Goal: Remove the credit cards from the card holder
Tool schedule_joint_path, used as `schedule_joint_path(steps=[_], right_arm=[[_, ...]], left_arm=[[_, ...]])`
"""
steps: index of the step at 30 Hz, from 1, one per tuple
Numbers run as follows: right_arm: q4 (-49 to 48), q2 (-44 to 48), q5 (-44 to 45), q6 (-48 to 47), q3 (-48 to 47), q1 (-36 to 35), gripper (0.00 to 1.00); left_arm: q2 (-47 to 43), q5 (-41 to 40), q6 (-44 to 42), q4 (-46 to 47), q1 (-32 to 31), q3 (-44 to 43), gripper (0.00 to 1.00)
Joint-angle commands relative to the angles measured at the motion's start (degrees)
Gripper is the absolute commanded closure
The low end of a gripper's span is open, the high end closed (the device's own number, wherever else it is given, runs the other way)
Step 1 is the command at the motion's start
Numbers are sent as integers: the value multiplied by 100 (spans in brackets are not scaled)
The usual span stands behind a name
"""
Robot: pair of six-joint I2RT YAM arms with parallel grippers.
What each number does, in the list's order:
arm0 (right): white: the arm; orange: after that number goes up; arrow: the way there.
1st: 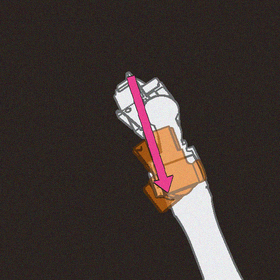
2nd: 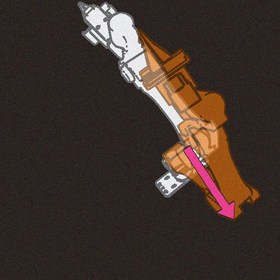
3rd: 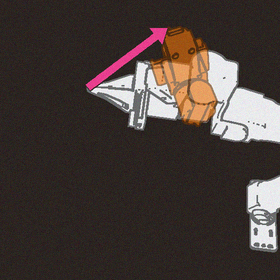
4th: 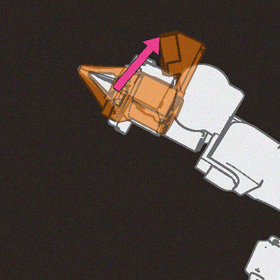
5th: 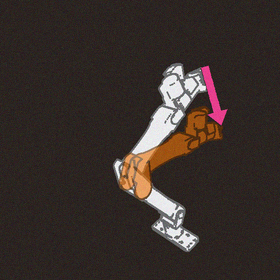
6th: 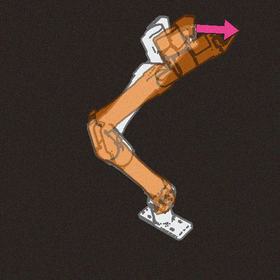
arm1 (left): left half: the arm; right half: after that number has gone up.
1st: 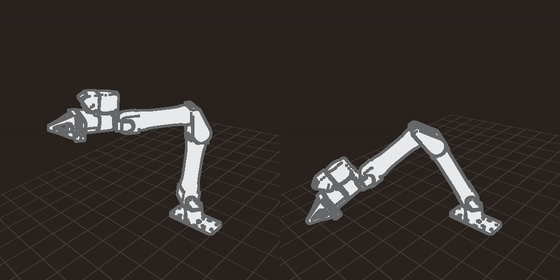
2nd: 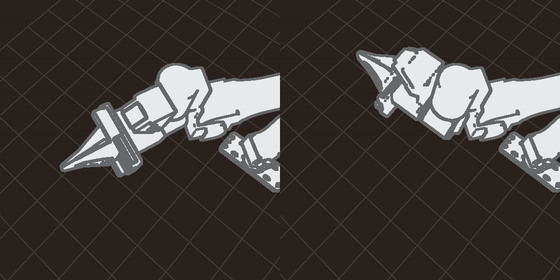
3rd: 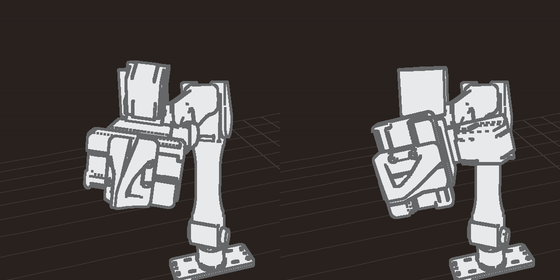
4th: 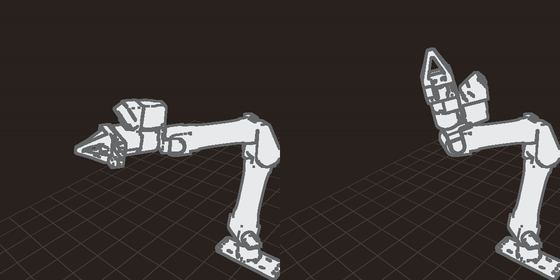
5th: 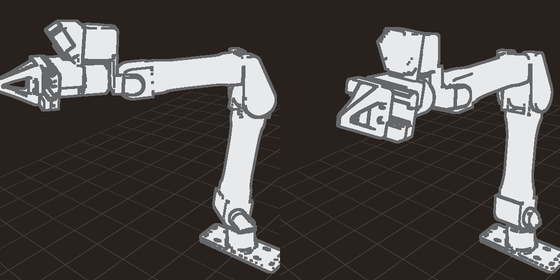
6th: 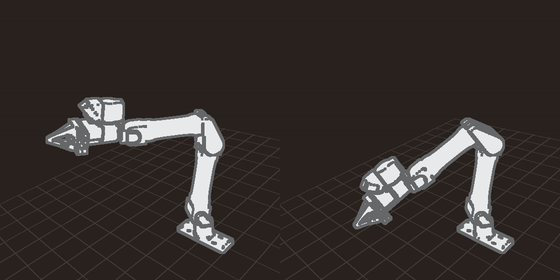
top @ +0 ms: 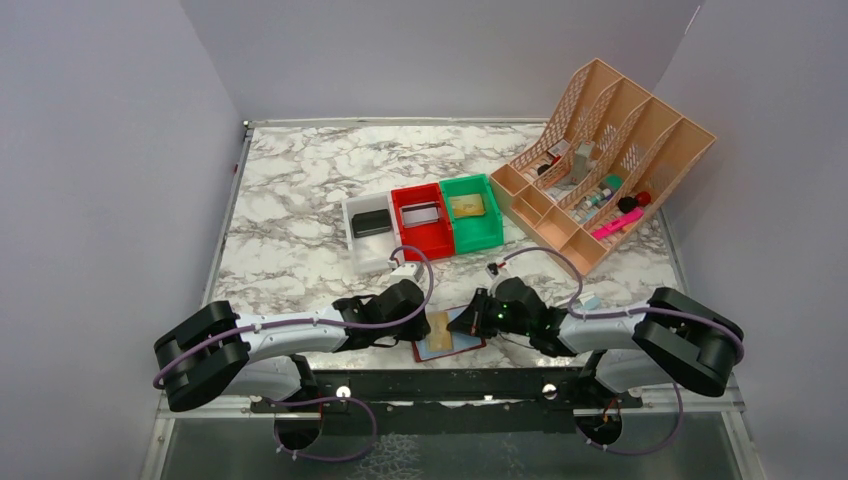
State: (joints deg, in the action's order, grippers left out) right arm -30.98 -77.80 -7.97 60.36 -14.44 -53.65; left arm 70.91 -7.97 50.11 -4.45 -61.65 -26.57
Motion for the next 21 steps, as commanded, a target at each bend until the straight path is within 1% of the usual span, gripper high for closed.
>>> schedule_joint_path(steps=[1,11,14,16,17,18,21], right_arm=[[4,214,30,-120,125,118,99],[287,190,-480,-723,7,410,99],[533,224,-425,-822,-33,474,99],[471,276,-500,-807,32,547,99],[401,289,-556,-794,59,563,96],[351,301,-613,-785,63,566,90],[178,309,-776,-742,81,566,81]], left_arm=[[161,-65,-70,-428,-72,162,75],[193,-65,-106,-428,-67,149,75],[212,-55,-118,-434,-74,133,75],[221,-47,-115,-426,-75,128,75],[221,-47,-115,-430,-73,129,75],[220,-53,-122,-431,-74,123,75],[214,-39,-137,-440,-74,101,75]])
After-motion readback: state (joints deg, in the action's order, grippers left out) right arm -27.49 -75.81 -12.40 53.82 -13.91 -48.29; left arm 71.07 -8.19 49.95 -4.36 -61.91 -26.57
